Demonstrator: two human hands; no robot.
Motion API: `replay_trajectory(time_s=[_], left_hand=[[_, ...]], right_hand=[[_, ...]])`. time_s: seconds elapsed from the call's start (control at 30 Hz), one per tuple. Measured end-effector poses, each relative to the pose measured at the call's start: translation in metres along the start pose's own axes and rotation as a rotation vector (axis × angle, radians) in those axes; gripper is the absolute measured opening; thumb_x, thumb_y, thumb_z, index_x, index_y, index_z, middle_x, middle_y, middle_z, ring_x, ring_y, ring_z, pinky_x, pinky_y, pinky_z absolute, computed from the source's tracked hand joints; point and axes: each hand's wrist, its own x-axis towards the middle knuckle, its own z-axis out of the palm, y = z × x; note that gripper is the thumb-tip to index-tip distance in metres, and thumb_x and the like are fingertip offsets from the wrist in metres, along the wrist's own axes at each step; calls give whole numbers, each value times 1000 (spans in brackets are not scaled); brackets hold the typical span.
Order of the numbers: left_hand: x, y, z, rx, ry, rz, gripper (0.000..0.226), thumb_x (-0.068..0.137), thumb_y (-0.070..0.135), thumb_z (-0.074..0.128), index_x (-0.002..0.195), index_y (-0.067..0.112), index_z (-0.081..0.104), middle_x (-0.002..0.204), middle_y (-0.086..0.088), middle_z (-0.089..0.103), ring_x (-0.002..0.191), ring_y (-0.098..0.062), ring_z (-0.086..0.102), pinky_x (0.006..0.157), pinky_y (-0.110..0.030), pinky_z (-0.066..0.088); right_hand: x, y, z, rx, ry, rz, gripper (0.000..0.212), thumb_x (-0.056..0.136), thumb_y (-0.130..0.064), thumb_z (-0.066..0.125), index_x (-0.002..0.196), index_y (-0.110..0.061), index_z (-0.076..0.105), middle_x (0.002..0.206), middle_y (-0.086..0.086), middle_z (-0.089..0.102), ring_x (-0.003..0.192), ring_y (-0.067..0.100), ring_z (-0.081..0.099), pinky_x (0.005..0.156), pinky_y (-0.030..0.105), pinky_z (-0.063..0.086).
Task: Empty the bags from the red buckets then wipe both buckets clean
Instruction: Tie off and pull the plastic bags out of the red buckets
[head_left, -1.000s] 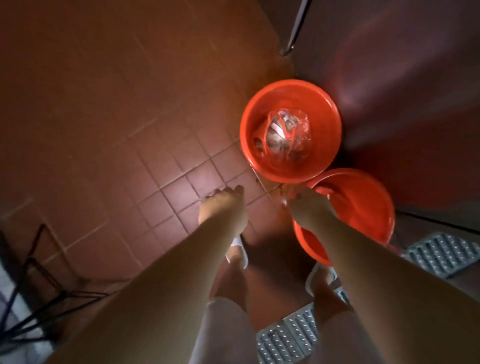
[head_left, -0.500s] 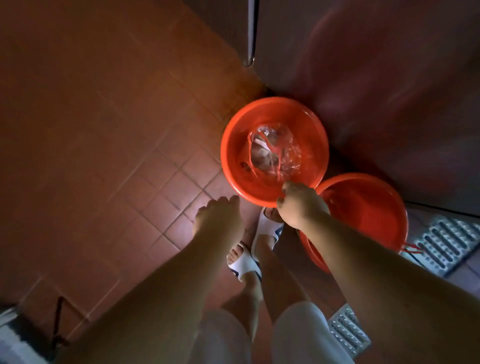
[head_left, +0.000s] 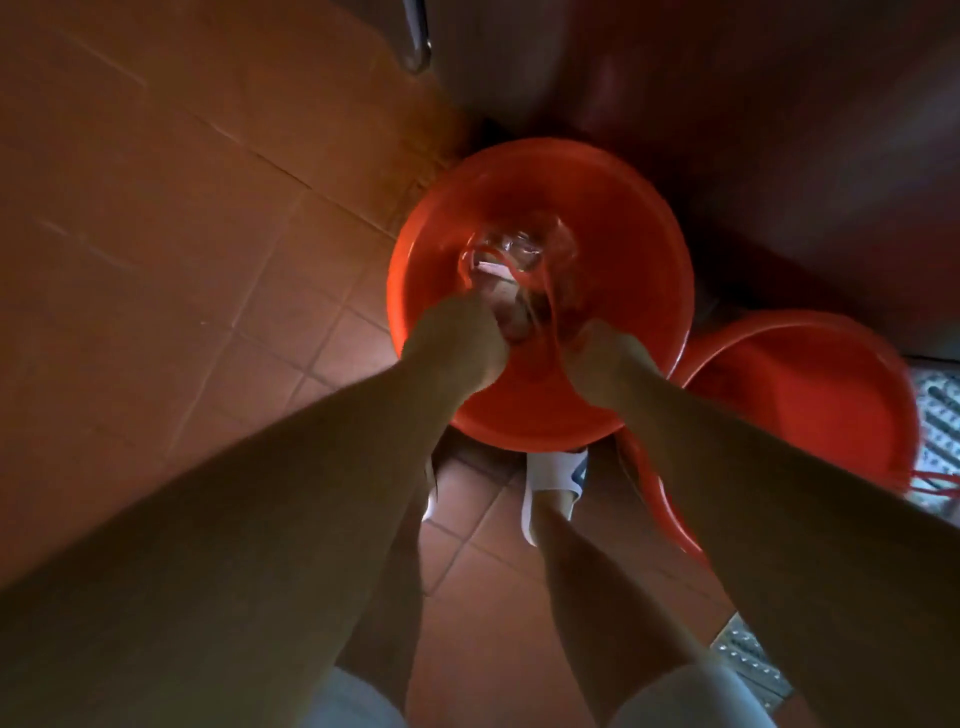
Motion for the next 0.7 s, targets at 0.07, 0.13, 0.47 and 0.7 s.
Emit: replay_trajectory(time_s=[0.07, 0.13, 0.47, 0.7], left_hand=[[29, -3, 4, -23, 13, -24, 40, 98, 17, 59, 136, 7, 59, 131, -20, 67, 120, -40, 65, 91, -40, 52], [56, -6, 10, -31, 10, -82, 49, 99, 18, 60, 145, 3, 51, 142, -23, 60, 129, -42, 60, 100, -44, 51], [138, 2, 48, -405, 79, -179, 19, 105, 25, 57, 117, 17, 70, 124, -12, 70, 86, -26, 66, 52, -27, 43], [88, -12, 31, -420, 85, -8, 22, 100, 39, 57, 107, 23, 72, 87, 5, 71, 71, -12, 65, 52, -18, 39]], right_hand=[[23, 0, 17, 3, 5, 11, 31, 102, -33, 43, 109, -12, 65, 99, 14, 70, 88, 30, 68, 82, 44, 59], [44, -2, 29, 38, 43, 34, 31, 99, -28, 47, 121, -10, 61, 111, 18, 67, 99, 35, 67, 86, 44, 57], [123, 1, 64, 189, 41, 61, 43, 102, -22, 51, 143, -9, 45, 131, 17, 59, 114, 35, 61, 77, 35, 45], [63, 1, 37, 678, 175, 144, 21, 91, -26, 54, 95, -15, 71, 78, -2, 67, 71, 16, 60, 59, 22, 41]])
